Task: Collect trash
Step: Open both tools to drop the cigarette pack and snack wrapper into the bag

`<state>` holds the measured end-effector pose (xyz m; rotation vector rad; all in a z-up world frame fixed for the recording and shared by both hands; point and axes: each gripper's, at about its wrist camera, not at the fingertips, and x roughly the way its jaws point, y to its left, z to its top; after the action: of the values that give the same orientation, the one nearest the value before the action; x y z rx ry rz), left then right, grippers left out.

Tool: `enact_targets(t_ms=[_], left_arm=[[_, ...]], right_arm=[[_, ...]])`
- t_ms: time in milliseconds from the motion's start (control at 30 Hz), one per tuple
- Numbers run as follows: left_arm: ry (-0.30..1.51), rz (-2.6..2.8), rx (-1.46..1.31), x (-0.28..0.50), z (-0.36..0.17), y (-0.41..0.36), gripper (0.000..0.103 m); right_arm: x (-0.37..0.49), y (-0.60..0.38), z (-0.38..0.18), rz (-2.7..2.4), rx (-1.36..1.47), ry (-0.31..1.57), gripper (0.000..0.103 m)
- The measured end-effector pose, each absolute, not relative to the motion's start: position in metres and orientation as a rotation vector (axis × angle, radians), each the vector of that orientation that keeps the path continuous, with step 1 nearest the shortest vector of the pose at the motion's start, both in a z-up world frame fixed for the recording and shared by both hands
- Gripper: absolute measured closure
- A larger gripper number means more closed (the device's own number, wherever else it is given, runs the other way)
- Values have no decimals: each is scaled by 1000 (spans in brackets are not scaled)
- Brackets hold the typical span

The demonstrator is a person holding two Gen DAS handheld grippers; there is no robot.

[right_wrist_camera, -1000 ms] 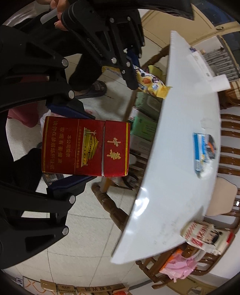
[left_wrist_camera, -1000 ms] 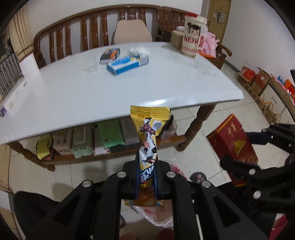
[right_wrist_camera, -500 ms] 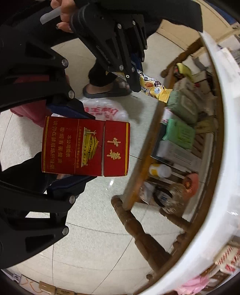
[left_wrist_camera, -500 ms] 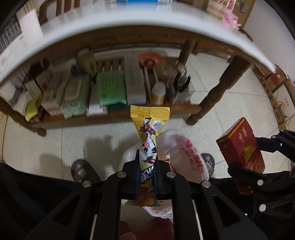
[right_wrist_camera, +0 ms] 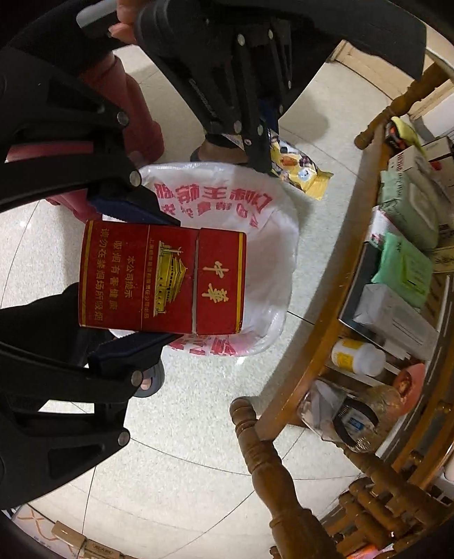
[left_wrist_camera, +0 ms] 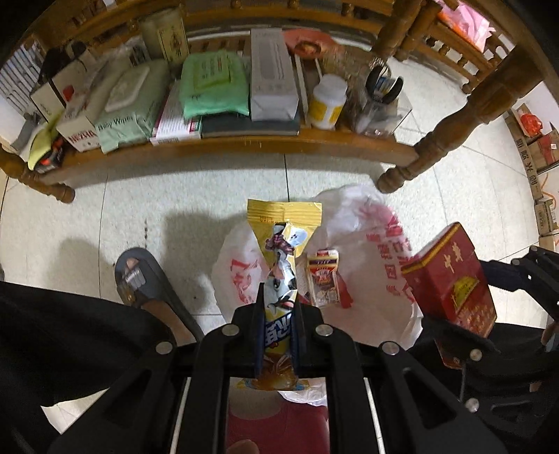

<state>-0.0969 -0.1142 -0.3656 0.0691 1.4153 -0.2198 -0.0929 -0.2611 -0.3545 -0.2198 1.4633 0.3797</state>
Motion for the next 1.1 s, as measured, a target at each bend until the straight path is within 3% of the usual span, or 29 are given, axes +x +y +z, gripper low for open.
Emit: enact_targets(t_ms=[333, 400, 467, 533, 567, 667, 933, 1100], left_arm=[[1452, -220, 79, -98, -378, -118, 91], [1455, -221, 81, -99, -379, -118, 87], [1458, -219, 68, -98, -379, -117, 69], [1459, -222, 58, -98, -378, -116, 55], [1454, -221, 54, -98, -376, -116, 46], [1441, -208, 47, -97, -372, -114, 32], [1414, -203, 13, -95, -360, -110, 29], [1377, -200, 9, -95, -344, -110, 12]], right_arm=[[-91, -255, -384, 426, -210, 1515, 47], [-91, -254, -386, 433, -211, 1524, 47], [-91, -254, -386, 426, -217, 1508, 35], [-89, -255, -386, 416, -210, 1506, 31], [-89, -255, -386, 411, -209, 1506, 22], [-88, -257, -385, 406, -210, 1508, 22], [-91, -261, -379, 407, -192, 1498, 21], [-92, -261, -364, 403, -165, 1476, 21]])
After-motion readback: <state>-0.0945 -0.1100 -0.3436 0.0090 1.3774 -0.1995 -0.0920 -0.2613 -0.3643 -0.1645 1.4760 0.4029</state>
